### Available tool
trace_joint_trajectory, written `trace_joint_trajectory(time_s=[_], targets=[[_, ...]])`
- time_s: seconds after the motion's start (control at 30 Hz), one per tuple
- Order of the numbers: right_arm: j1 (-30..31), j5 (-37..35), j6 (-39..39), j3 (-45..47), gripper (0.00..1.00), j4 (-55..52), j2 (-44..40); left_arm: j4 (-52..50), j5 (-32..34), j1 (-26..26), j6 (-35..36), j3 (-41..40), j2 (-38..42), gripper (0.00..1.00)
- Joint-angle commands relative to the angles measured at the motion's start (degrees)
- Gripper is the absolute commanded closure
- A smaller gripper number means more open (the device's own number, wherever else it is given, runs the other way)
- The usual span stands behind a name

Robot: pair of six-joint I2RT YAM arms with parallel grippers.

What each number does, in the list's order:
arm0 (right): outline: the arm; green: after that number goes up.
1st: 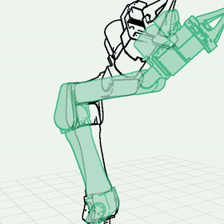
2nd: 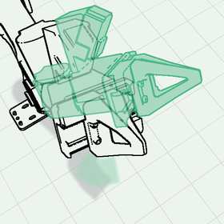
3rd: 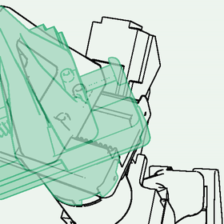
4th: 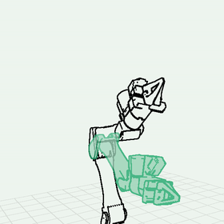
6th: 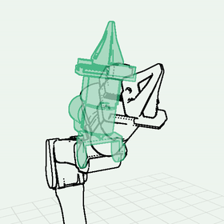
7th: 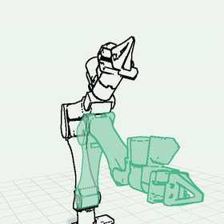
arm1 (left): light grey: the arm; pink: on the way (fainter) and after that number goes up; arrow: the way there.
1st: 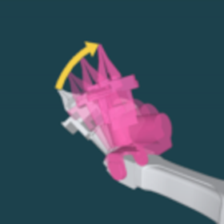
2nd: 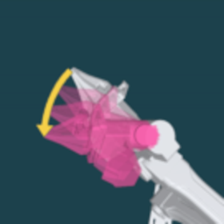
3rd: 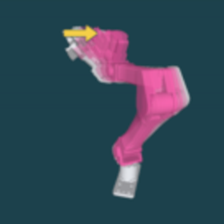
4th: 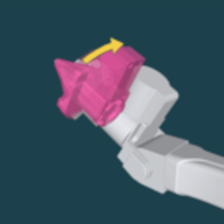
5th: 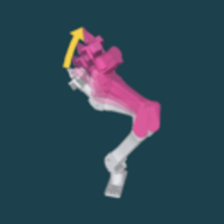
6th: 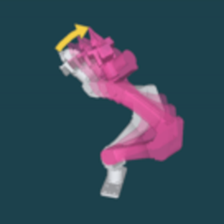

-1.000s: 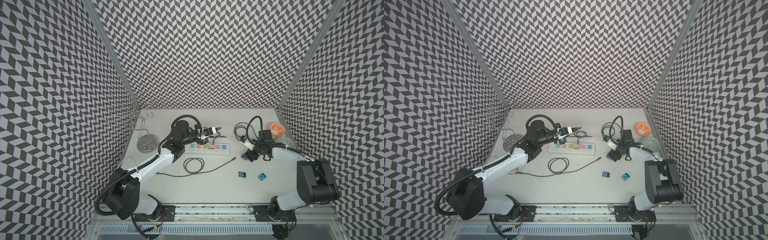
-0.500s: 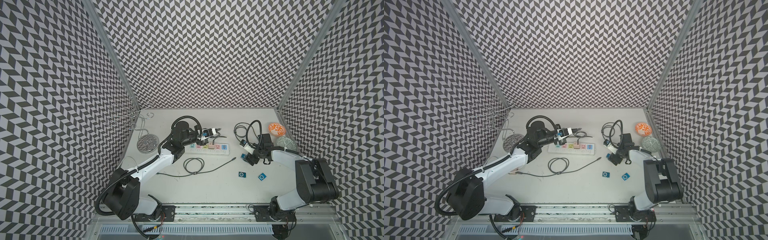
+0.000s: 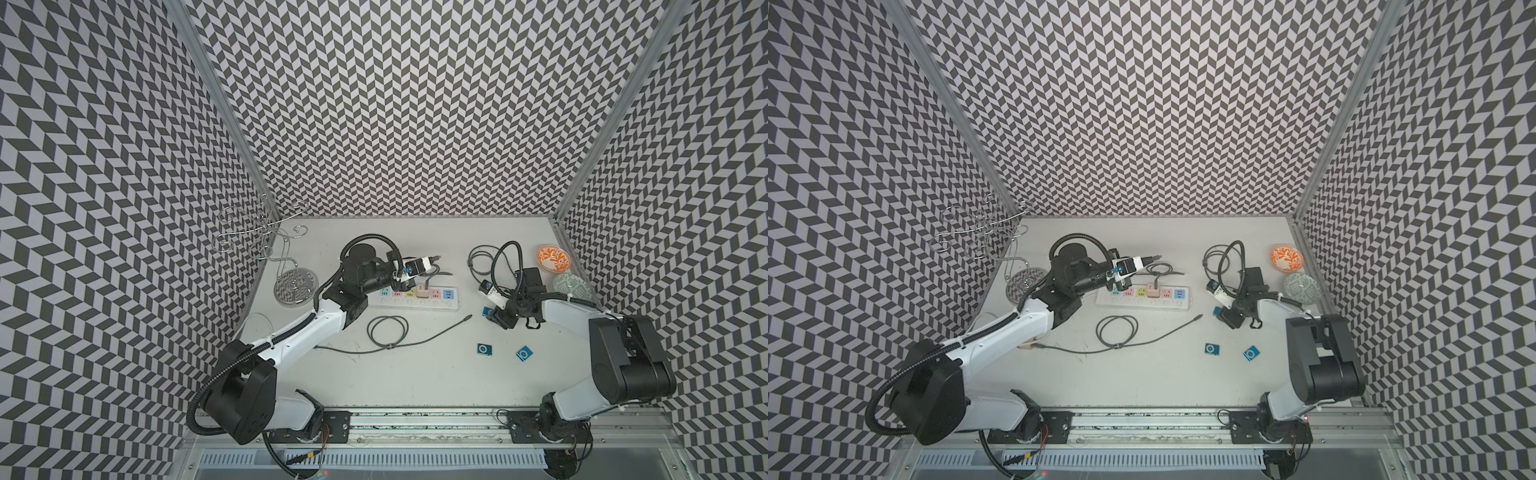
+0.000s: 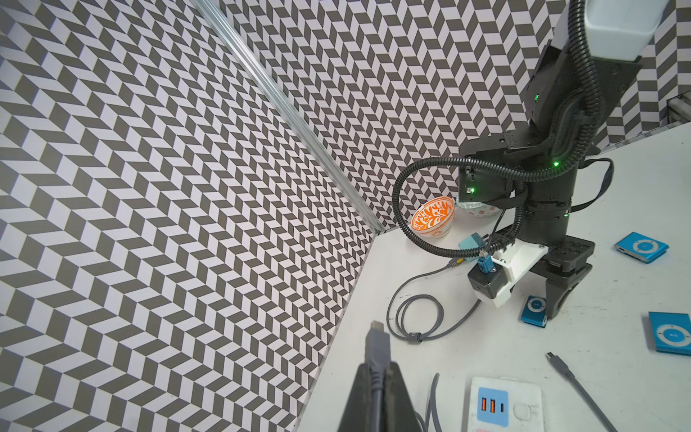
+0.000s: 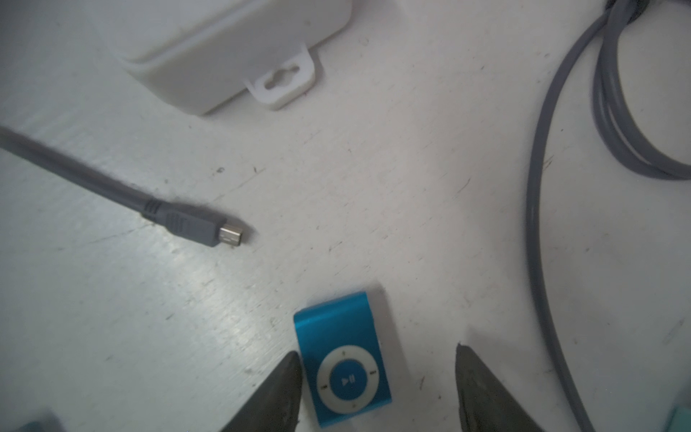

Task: Charge mp3
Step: Pick up the MP3 player from the center of the board.

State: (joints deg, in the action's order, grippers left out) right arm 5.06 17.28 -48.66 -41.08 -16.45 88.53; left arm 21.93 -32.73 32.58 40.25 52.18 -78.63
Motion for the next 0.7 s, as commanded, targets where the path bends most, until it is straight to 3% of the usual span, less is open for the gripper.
trace_joint_trajectory(time_s=[0.0, 0.2, 0.67], targets=[[-0.10, 1.47, -1.43, 1.08, 0.38, -1.60, 0.15, 1.91, 0.00, 0.00, 0.73, -0.50, 1.30, 1.00], [-0.05, 2.63, -1.60, 1.76, 0.54, -1.78, -1.52, 2.17, -0.18, -0.02, 0.55, -0.39, 1.09, 1.00], [0.38, 4.56, -0.81, 2.04, 0.68, -2.14, -3.06, 2.15, -0.67, -0.02, 0.27, 0.04, 0.78, 1.00]])
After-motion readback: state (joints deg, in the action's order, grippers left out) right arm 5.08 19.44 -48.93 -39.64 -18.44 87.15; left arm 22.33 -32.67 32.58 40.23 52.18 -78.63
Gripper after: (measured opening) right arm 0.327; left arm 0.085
